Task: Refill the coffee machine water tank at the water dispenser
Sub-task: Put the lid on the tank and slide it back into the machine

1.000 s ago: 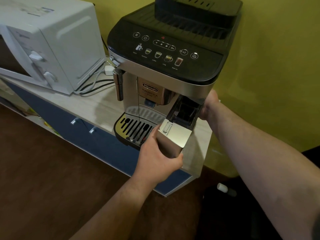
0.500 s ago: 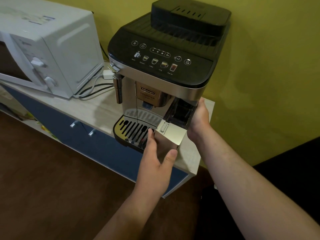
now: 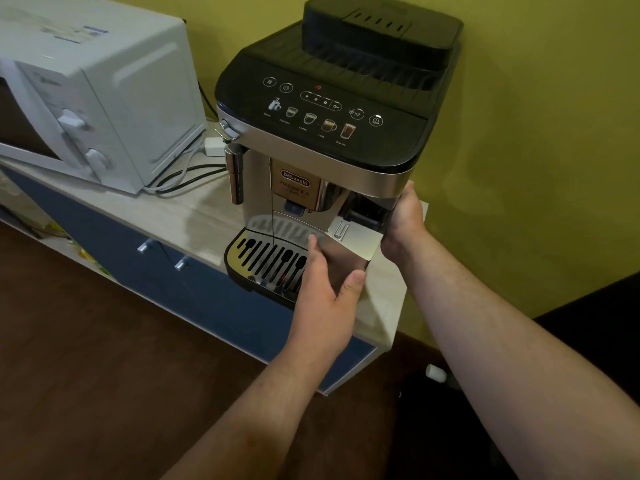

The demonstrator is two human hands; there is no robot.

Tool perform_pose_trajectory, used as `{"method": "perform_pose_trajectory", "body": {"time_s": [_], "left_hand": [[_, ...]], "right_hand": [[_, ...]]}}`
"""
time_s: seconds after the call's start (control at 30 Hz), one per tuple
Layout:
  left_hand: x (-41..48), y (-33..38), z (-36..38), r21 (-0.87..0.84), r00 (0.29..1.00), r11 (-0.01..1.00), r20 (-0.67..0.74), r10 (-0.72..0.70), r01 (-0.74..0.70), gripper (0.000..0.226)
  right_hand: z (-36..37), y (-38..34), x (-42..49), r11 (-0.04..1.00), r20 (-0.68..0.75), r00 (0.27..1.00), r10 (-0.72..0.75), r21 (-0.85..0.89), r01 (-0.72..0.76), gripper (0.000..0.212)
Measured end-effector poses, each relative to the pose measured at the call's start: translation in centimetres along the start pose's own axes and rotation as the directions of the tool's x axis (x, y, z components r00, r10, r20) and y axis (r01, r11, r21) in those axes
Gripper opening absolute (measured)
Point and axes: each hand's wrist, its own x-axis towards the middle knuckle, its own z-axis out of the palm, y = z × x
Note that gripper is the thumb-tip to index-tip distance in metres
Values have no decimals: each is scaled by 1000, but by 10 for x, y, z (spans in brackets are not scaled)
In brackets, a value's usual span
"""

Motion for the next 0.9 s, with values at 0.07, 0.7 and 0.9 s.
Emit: {"method": "perform_pose_trajectory", "body": {"time_s": [0.07, 0.7, 0.9], "left_hand": [[3, 1, 1, 4, 1000, 1000, -3, 1, -1, 83], [31, 7, 22, -98, 996, 995, -86, -26, 18, 71], [-3, -4, 1, 22, 988, 991, 91, 129, -131, 74]], "right_hand": [[1, -1, 3, 1000, 0, 1000, -6, -4, 6, 59], [-1, -21, 34, 999, -31, 999, -38, -28, 37, 49], [-8, -9, 24, 1000, -23, 999, -29, 8, 29, 39]]}}
